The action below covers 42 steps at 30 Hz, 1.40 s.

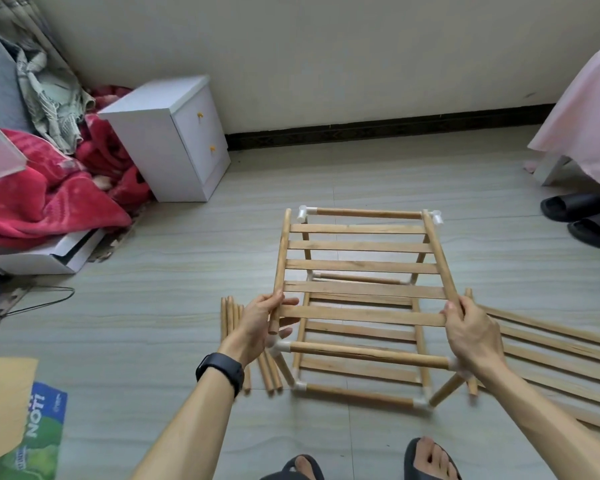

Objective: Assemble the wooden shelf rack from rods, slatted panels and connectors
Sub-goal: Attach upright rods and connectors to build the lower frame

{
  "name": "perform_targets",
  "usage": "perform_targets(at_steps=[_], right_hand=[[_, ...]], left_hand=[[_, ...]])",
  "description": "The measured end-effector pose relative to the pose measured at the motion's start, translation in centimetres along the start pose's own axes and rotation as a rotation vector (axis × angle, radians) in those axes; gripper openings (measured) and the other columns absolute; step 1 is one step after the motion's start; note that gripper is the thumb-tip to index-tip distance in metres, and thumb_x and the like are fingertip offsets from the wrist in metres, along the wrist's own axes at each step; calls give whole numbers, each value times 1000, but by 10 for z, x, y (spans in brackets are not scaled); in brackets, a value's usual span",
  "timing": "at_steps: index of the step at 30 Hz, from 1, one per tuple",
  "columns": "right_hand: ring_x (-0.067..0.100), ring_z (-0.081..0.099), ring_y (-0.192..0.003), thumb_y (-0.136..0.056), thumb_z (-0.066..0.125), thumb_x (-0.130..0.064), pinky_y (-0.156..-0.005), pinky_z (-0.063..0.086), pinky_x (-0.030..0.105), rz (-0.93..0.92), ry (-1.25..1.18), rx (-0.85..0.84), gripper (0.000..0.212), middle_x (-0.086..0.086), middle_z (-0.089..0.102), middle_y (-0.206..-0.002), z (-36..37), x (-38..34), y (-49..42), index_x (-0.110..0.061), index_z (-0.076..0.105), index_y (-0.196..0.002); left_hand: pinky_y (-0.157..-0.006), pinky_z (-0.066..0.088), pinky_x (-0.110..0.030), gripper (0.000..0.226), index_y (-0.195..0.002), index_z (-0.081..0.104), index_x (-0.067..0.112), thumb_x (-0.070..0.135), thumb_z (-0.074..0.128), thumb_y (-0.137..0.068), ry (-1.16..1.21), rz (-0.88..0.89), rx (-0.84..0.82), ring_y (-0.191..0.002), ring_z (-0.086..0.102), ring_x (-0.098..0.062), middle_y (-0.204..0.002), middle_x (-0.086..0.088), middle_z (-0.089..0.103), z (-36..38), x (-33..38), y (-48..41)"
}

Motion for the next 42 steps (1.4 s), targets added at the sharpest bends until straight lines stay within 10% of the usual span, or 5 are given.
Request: perform_targets(at_steps=[17, 23, 34, 42], right_hand=[[35, 56, -91, -108, 36, -31, -75, 43, 42, -8, -5, 61, 29, 17, 60, -108, -5, -5, 3, -11, 52, -121], [39, 65, -74, -107, 33, -37, -72, 57, 52, 68, -28, 28, 29, 17, 65, -83, -5, -3, 9, -18, 52, -98], [27, 67, -55, -105, 40, -33, -58, 58, 41, 60, -37, 24, 22, 9, 67, -70, -9, 0, 12, -18, 56, -105], [34, 64, -67, -100, 50, -36, -67, 49, 40, 50, 55, 19, 19, 8, 65, -74, -9, 3, 13, -18, 54, -104]], left_hand=[[-62, 52, -33, 29, -105, 63, 11, 38, 53, -103, -128, 111, 219, -73, 69, -23, -102, -9, 66, 4, -26, -1], [-98, 51, -51, 45, -128, 52, 15, 51, 46, -102, -134, -29, 298, -101, 64, -28, -110, -1, 61, 7, -30, -8], [-52, 47, -26, 40, -80, 54, 14, 37, 39, -108, 93, 26, 176, -53, 56, -16, -65, -1, 59, 10, -38, 4], [-55, 41, -28, 47, -71, 47, 21, 54, 42, -104, -25, 79, 194, -52, 47, -14, -62, 1, 50, 16, -39, 15]])
Point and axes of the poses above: each hand's wrist, its own y-axis away from the middle knuckle, its own z-axis out of the palm, x = y × z, the point moved 2 cm from there along -y, towards the middle knuckle
